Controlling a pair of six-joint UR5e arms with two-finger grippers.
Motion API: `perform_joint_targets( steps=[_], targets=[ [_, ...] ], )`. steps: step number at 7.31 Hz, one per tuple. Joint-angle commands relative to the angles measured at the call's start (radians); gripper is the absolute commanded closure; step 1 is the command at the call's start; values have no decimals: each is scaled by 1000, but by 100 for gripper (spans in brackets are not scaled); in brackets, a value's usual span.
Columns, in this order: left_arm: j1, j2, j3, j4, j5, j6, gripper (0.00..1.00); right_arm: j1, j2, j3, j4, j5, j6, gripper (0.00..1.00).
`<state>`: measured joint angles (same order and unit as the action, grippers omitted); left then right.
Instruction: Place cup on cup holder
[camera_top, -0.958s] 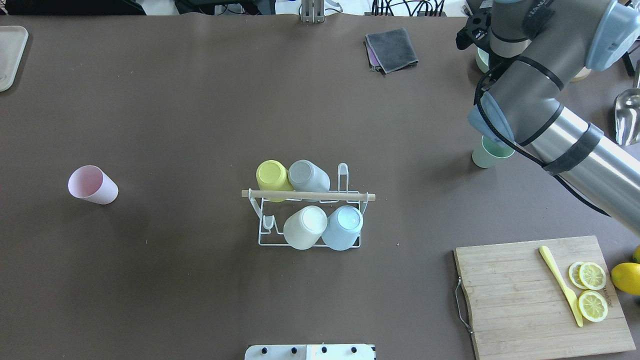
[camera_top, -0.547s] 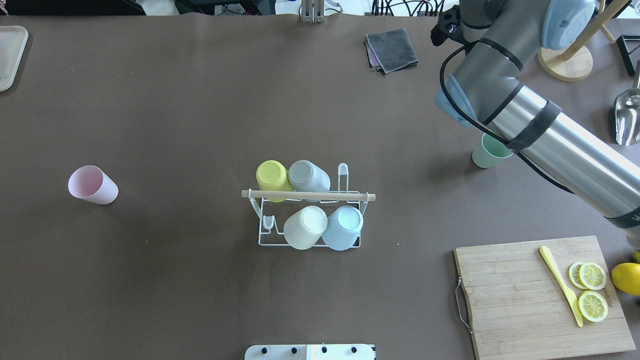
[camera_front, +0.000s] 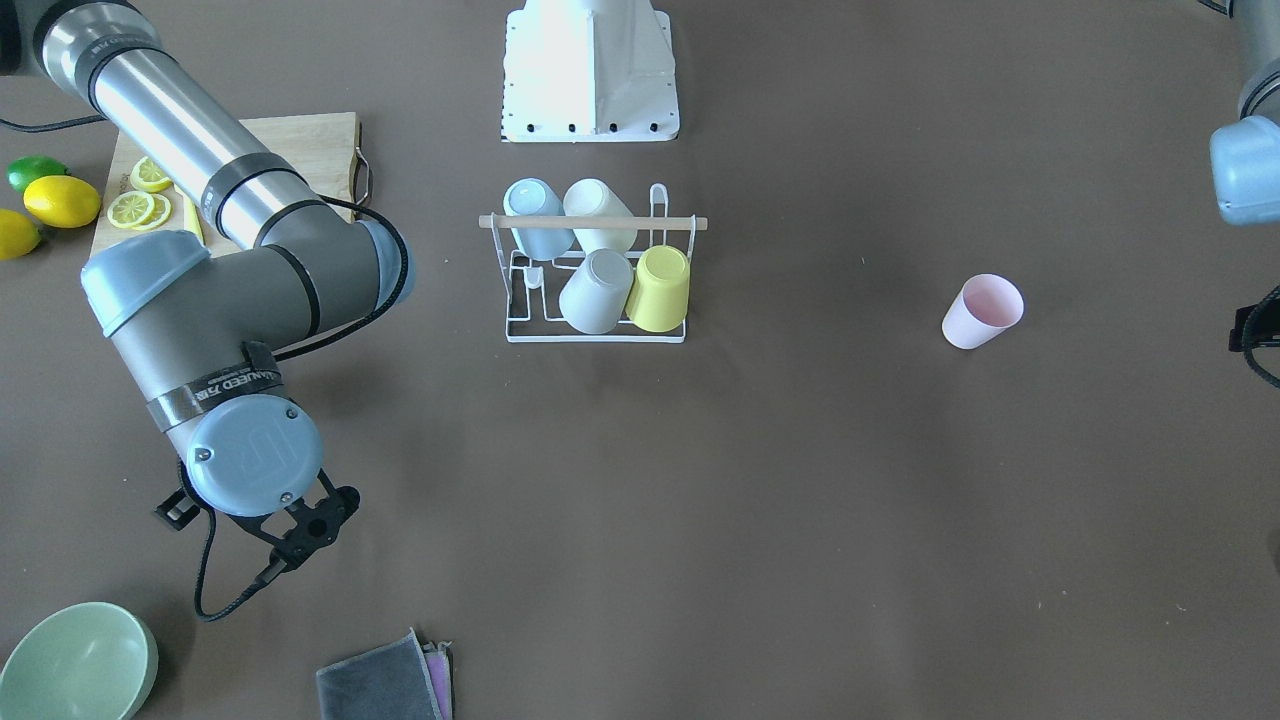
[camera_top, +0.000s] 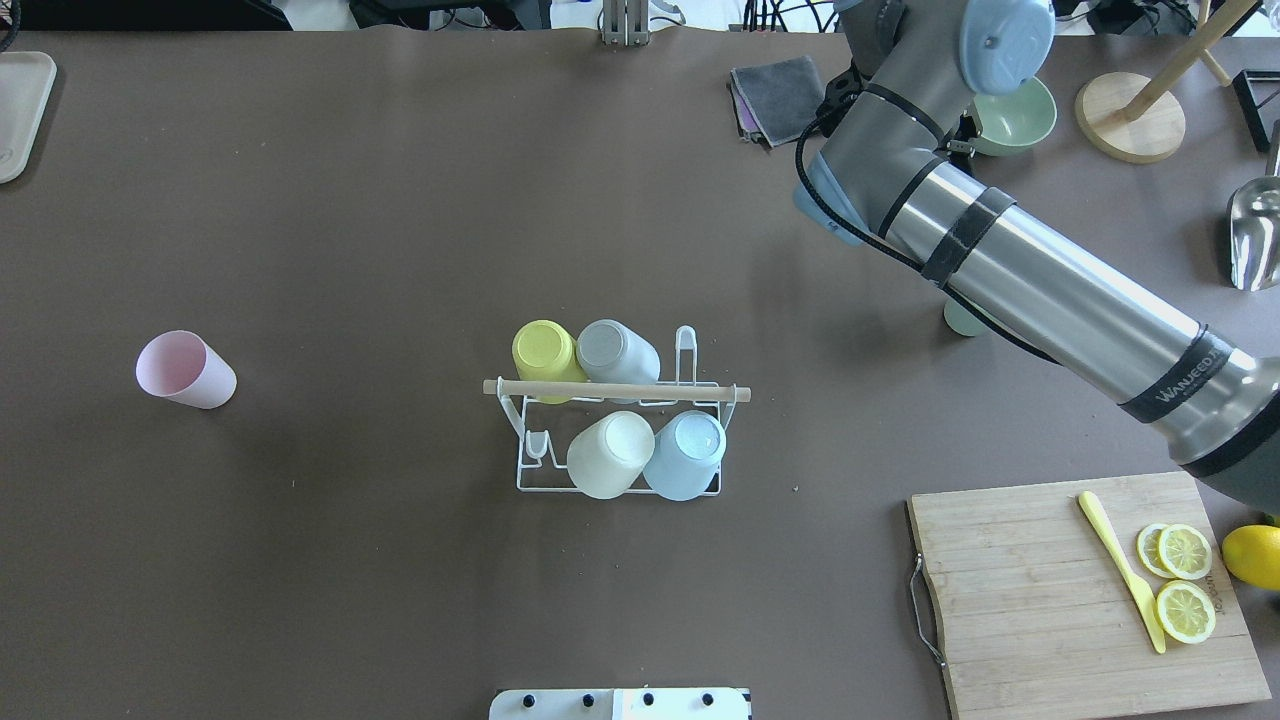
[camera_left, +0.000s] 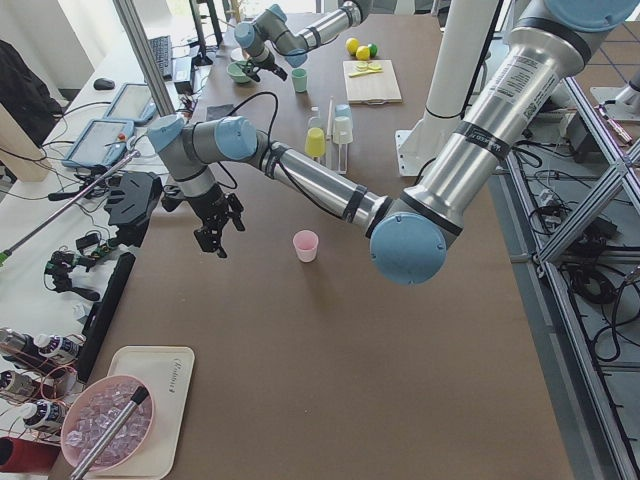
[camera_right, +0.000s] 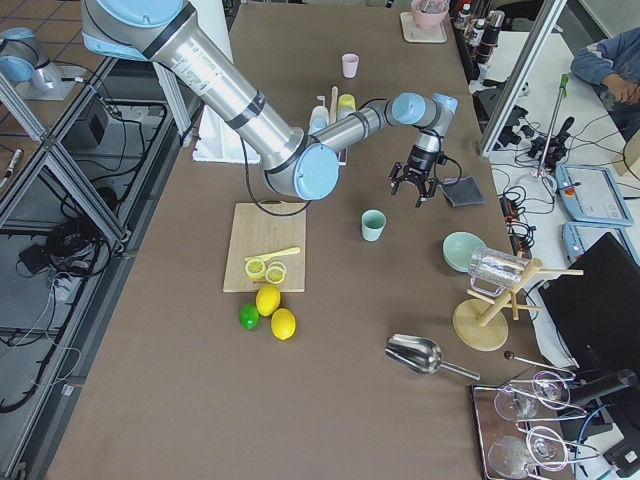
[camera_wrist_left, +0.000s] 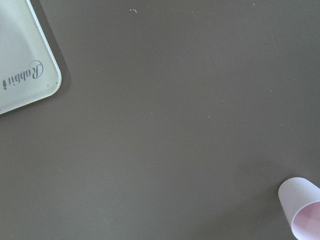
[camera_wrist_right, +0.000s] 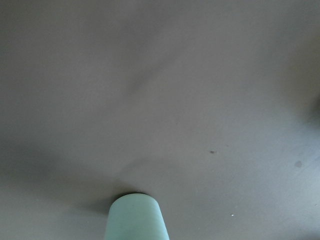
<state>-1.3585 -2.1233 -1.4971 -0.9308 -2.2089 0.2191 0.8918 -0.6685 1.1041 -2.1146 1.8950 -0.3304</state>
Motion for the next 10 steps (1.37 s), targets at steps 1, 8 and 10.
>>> perform_joint_targets(
  steps=[1,8,10],
  targets=[
    [28,-39,-2,88,0,0,2,-42,-3,-3,-67,-80,-135,0],
    [125,-101,190,92,-207,-9,2,-135,-68,54,-74,-203,-196,0],
    [142,-86,210,86,-207,-15,2,-151,-72,54,-79,-206,-197,0]
  ],
)
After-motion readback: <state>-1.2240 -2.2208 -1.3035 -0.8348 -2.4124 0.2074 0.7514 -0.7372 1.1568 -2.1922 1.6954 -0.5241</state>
